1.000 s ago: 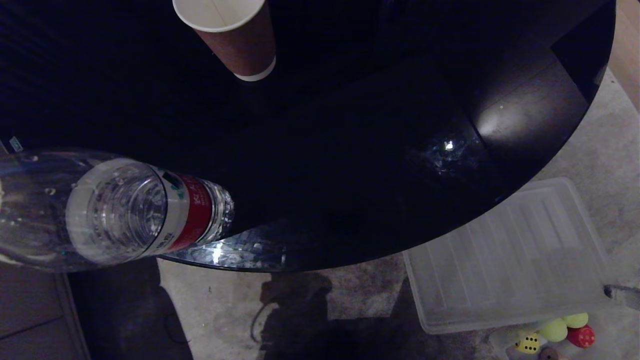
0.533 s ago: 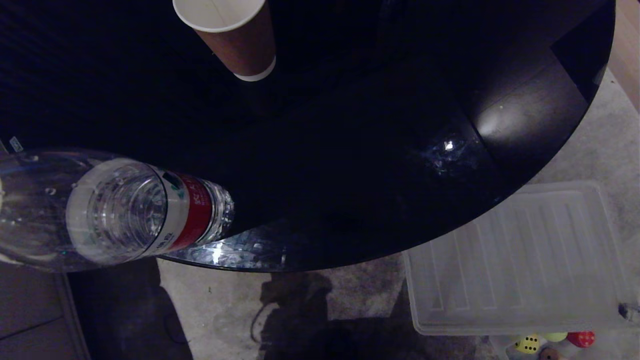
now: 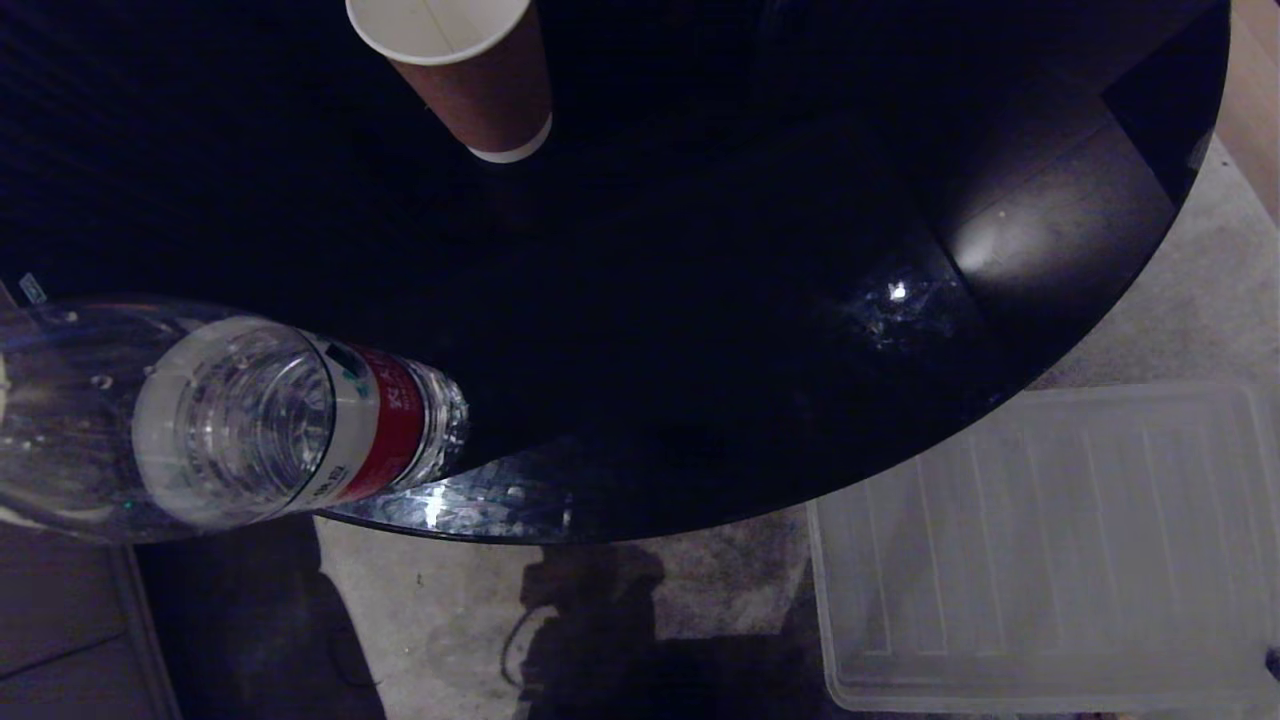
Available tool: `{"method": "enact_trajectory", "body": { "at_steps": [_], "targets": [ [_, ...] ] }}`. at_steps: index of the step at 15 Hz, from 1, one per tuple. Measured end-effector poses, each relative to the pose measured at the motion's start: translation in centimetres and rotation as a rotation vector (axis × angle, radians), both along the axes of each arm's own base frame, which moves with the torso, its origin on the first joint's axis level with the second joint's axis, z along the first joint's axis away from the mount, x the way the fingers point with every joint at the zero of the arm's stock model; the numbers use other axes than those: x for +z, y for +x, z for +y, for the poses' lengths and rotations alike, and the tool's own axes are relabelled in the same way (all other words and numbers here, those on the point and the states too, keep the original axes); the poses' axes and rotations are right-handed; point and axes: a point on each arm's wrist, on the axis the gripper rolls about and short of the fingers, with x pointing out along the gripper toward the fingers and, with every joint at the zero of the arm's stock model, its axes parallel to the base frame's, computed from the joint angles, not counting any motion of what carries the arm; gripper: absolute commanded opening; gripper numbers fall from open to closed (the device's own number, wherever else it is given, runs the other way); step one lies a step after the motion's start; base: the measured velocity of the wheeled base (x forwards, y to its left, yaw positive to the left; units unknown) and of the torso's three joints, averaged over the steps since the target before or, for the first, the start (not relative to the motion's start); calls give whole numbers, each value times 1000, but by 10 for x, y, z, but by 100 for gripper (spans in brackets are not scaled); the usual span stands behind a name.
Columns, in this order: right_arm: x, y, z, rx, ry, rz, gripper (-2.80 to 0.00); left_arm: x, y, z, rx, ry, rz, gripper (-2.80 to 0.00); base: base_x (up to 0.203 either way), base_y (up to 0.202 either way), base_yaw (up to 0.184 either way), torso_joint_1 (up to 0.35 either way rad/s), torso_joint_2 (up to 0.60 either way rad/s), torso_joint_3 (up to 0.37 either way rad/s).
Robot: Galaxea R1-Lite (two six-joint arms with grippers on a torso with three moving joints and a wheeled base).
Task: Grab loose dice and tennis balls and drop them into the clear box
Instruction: Close the lid
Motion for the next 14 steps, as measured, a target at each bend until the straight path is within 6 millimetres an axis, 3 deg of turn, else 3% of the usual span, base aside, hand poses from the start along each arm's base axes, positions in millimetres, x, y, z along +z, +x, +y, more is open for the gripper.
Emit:
{"method": "enact_trajectory", "body": {
  "at_steps": [14],
  "targets": [
    [-48, -36, 0, -53, -26, -125, -280, 0, 0, 0, 0, 0, 0, -280, 0, 0, 0, 0, 0, 0]
  ]
}}
